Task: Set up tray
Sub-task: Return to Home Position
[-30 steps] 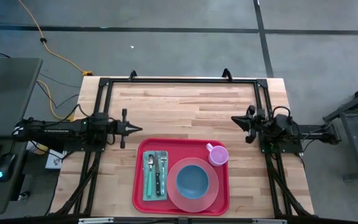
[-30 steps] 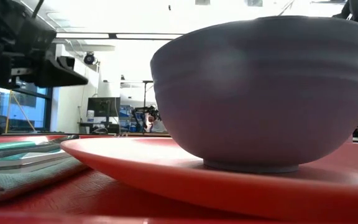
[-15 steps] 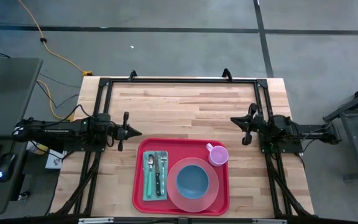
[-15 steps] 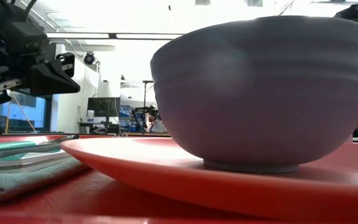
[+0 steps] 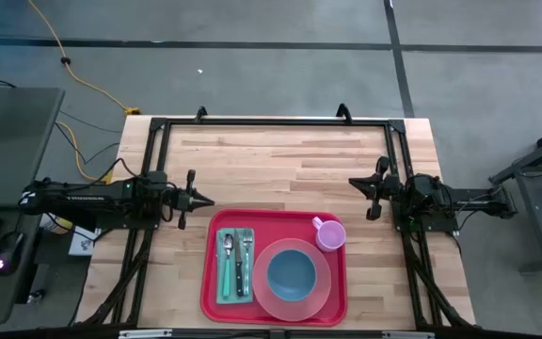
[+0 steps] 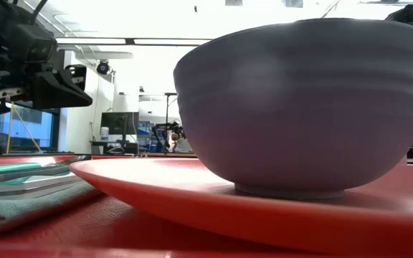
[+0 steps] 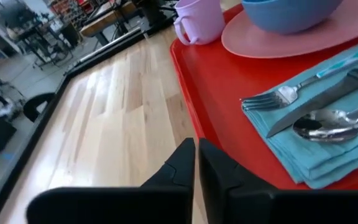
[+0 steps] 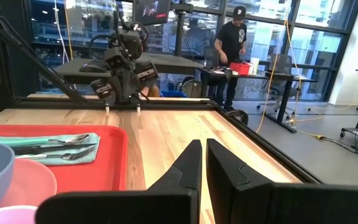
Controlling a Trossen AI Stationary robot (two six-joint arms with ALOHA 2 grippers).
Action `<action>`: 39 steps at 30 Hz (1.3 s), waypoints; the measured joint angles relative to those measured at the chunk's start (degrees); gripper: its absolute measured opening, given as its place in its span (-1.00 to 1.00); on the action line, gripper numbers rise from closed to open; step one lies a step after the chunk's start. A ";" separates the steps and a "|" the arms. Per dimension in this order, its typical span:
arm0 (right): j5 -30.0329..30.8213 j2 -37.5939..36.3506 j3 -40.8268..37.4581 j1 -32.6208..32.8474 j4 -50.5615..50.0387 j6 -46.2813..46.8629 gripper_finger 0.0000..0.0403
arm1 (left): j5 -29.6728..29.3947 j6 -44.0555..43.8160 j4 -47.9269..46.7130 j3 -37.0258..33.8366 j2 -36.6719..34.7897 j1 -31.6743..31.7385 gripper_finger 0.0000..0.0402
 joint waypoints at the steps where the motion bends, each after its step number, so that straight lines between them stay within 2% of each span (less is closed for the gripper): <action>1: 0.00 0.00 0.00 0.00 -0.01 0.00 -1.00 | -0.01 -0.77 0.00 0.00 0.00 0.00 -0.73; 13: -0.02 0.00 -0.02 0.00 -0.02 0.00 -1.00 | -3.74 -0.54 -0.33 0.00 0.00 0.00 -0.62; 39: -0.02 0.00 -0.04 0.00 -0.04 0.02 -1.00 | -3.97 -0.54 -0.16 -0.04 0.00 0.00 -0.67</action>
